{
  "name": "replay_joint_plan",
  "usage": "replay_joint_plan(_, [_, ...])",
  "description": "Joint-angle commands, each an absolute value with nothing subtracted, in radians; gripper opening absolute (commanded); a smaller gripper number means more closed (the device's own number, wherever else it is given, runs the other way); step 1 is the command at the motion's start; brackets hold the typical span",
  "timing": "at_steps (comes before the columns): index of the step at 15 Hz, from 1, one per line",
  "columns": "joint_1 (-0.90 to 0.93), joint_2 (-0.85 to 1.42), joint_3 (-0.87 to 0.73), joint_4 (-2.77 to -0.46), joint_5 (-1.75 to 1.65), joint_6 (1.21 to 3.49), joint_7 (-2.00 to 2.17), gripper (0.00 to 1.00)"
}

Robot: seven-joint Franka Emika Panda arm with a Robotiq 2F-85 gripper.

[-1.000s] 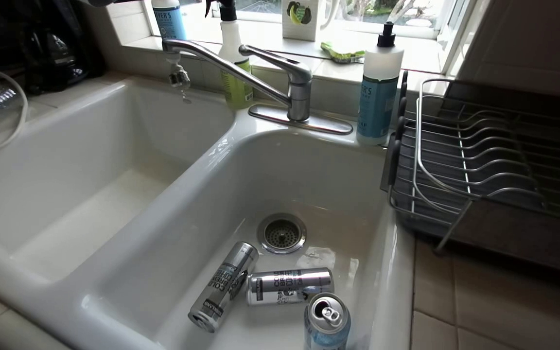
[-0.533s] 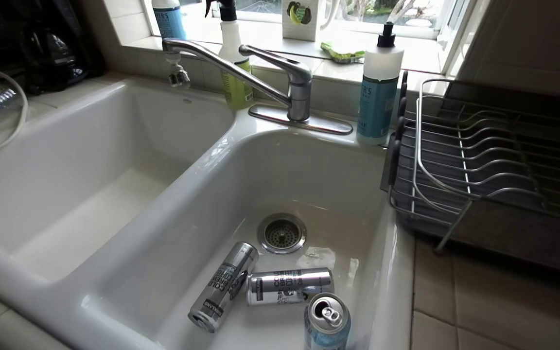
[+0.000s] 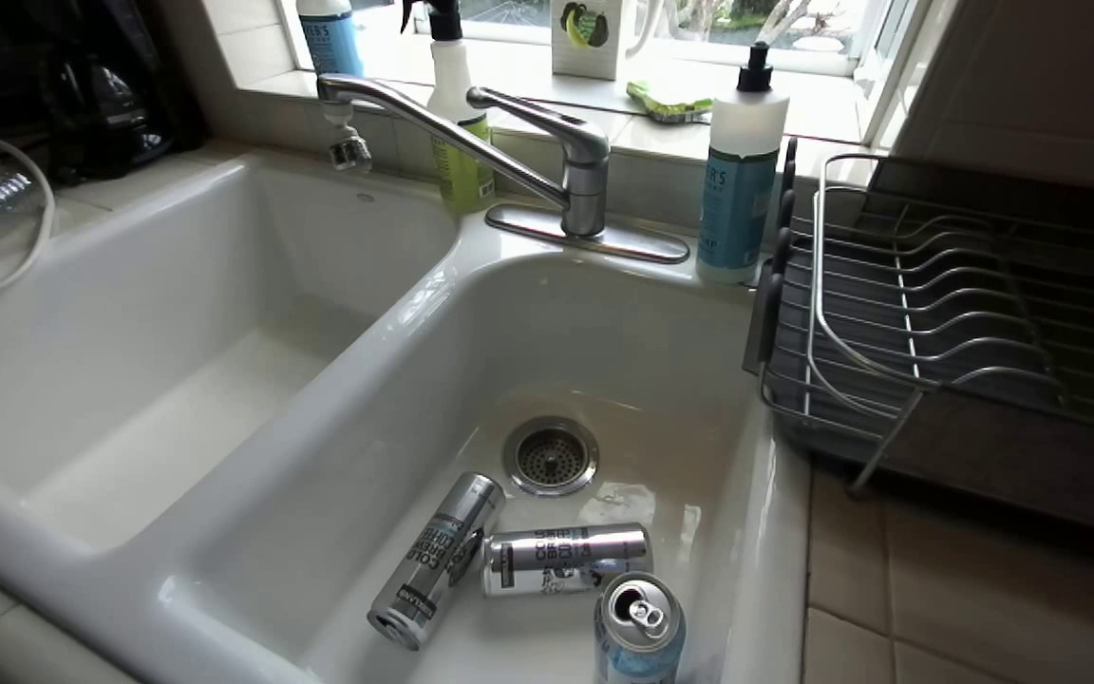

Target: Put the white bottle on the window sill in an upright position

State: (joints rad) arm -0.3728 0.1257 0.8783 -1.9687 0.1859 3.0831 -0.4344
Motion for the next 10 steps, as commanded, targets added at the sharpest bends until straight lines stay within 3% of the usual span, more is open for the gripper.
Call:
replay_joint_plan(1, [-0.409,-0.02,0.893,-2.015,0.251,2.93,-0.41,1.0])
replay_joint_plan(10, [-0.378,-0.349,0.766,-2.028,0.56,2.499,-0.468,1.0])
